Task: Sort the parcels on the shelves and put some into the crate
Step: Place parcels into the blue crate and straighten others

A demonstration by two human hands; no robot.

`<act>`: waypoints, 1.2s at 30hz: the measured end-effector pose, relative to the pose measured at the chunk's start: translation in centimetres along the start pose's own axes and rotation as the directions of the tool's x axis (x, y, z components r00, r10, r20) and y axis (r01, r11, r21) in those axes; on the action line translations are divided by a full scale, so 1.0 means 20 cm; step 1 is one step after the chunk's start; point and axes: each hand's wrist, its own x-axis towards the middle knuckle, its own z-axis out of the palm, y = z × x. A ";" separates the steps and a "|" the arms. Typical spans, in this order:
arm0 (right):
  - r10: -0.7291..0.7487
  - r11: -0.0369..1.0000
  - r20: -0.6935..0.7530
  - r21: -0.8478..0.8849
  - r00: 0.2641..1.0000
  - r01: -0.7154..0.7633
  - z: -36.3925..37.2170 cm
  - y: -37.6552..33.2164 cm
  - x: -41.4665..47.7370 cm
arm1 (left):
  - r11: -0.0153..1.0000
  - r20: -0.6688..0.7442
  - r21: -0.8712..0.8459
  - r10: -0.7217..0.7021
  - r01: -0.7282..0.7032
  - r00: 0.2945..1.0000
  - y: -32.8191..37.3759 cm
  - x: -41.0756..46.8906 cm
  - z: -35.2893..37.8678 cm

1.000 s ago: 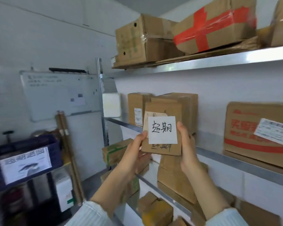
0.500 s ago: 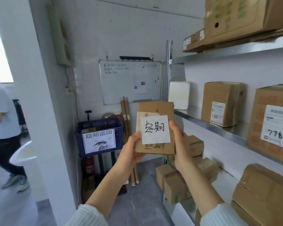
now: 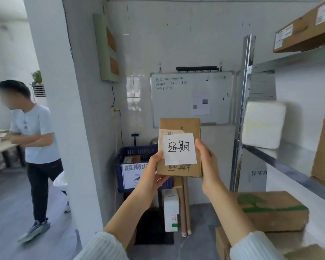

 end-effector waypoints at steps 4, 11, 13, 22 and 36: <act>0.061 0.997 0.044 0.041 0.997 -0.063 0.04 0.15 0.21 | 0.998 -0.047 0.058 -0.016 0.018 0.999 -0.04 0.17 -0.05; 0.148 0.988 0.091 0.030 0.985 -0.151 0.19 0.40 0.51 | 0.997 -0.122 0.049 -0.049 0.055 0.991 -0.16 0.50 -0.26; 0.167 0.985 0.103 0.035 0.981 -0.171 0.24 0.47 0.60 | 0.998 -0.128 0.038 -0.051 0.056 0.990 -0.19 0.60 -0.33; 0.179 0.984 0.104 -0.016 0.978 -0.178 0.68 0.87 1.21 | 0.996 -0.137 0.029 -0.084 0.089 0.987 -0.18 1.28 -0.84; 0.211 0.975 0.071 -0.086 0.975 -0.205 1.02 1.27 1.95 | 0.993 -0.075 -0.031 -0.116 0.114 0.990 -0.28 2.11 -1.24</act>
